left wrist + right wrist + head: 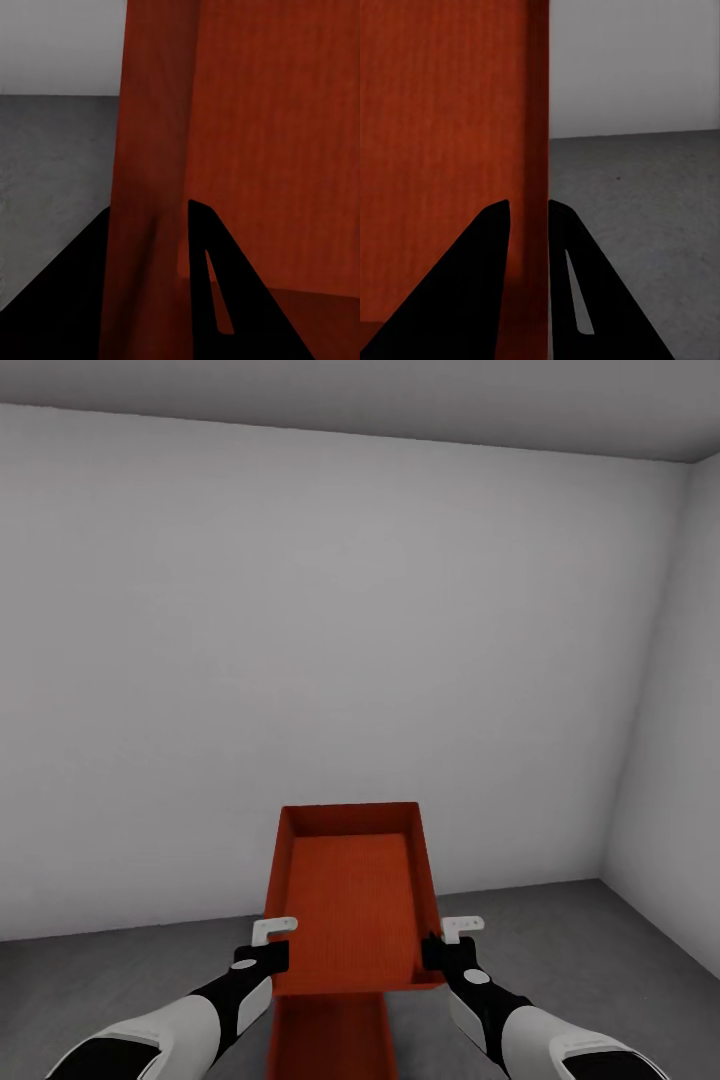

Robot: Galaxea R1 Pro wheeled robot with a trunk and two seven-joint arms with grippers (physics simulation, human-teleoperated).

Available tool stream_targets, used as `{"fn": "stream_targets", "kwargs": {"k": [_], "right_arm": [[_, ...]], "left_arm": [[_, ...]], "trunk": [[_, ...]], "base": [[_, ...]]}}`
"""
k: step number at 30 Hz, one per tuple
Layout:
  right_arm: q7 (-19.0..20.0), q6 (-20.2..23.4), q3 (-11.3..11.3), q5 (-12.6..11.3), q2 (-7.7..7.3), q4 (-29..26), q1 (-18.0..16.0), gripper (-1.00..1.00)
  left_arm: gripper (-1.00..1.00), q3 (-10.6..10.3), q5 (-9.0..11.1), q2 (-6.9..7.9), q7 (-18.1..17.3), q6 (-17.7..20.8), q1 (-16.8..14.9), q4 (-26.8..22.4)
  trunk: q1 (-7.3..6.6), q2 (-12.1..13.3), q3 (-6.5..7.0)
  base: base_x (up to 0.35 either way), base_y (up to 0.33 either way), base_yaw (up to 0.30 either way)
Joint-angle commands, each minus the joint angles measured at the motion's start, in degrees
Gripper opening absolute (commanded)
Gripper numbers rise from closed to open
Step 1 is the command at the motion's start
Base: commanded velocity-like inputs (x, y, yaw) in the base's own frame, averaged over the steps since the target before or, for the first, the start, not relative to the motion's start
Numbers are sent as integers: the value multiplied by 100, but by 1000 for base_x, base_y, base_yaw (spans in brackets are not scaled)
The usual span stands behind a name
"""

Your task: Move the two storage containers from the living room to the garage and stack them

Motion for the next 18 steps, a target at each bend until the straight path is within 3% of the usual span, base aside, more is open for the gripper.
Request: {"fn": "stream_targets", "kwargs": {"k": [1, 18], "right_arm": [[-27, -93, -421, 130, 5, -21, -9, -100], [-27, -92, -421, 132, 0, -21, -9, -100]], "left_arm": [[-100, 213, 98, 57, 43, -29, -2, 18], [-100, 211, 98, 57, 43, -29, -2, 18]], "trunk": [[1, -7, -17], [1, -7, -166]], "base": [[0, 0, 88], [0, 0, 78]]}}
